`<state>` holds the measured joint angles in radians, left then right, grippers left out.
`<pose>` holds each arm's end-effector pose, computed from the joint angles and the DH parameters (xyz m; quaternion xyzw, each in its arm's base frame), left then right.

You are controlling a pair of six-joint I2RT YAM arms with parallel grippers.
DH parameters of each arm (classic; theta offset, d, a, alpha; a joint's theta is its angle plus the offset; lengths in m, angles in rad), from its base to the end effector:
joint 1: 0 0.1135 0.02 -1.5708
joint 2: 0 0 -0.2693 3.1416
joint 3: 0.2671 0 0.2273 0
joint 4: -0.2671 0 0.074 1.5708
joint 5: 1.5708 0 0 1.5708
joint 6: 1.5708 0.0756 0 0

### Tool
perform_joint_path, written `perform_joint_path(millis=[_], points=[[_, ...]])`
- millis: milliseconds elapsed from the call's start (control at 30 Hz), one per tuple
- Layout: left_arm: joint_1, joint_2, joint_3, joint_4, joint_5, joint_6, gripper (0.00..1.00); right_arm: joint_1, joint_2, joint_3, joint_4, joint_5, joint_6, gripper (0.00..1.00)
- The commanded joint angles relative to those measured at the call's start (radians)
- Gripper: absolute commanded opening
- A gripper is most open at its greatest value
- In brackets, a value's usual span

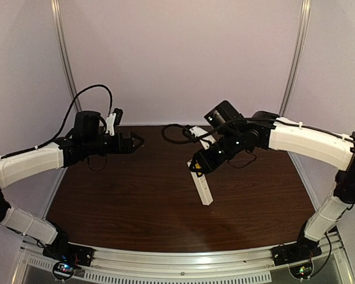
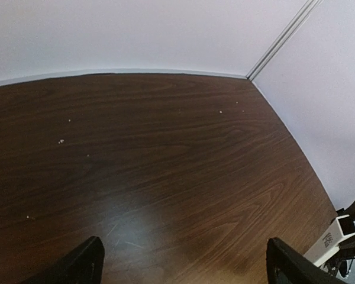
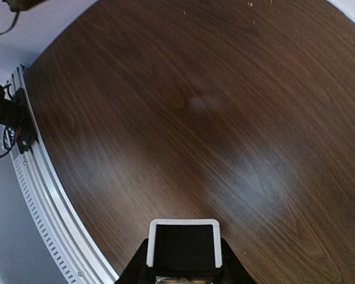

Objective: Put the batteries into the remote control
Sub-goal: Place the remote control at the center of the board.

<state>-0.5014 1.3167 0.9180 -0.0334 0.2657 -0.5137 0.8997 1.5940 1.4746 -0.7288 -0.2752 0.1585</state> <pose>0.2632 -0.1669 0.2828 0.0663 0.8353 -0.3572 0.4127 0.2004 0.2854 0.3061 -0.3808 0.8461 0.2875 0.2375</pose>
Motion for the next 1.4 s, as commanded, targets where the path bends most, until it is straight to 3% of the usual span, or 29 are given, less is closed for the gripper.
perform_joint_path(millis=[0, 633, 1100, 1200, 1367], points=[[0.024, -0.037, -0.048, 0.0, -0.052, -0.049, 0.97, 0.021, 0.134, 0.105, -0.211, 0.09, -0.04, 0.03], [0.067, -0.039, -0.188, 0.139, -0.018, -0.081, 0.98, 0.042, 0.603, 0.429, -0.463, 0.09, -0.145, 0.06], [0.072, 0.005, -0.237, 0.22, 0.015, -0.095, 0.97, 0.045, 0.79, 0.552, -0.52, 0.118, -0.145, 0.11], [0.077, 0.018, -0.243, 0.239, 0.031, -0.103, 0.97, 0.048, 0.809, 0.563, -0.528, 0.132, -0.145, 0.18], [0.078, 0.056, -0.226, 0.242, 0.073, -0.102, 0.97, 0.055, 0.805, 0.564, -0.525, 0.124, -0.144, 0.47]])
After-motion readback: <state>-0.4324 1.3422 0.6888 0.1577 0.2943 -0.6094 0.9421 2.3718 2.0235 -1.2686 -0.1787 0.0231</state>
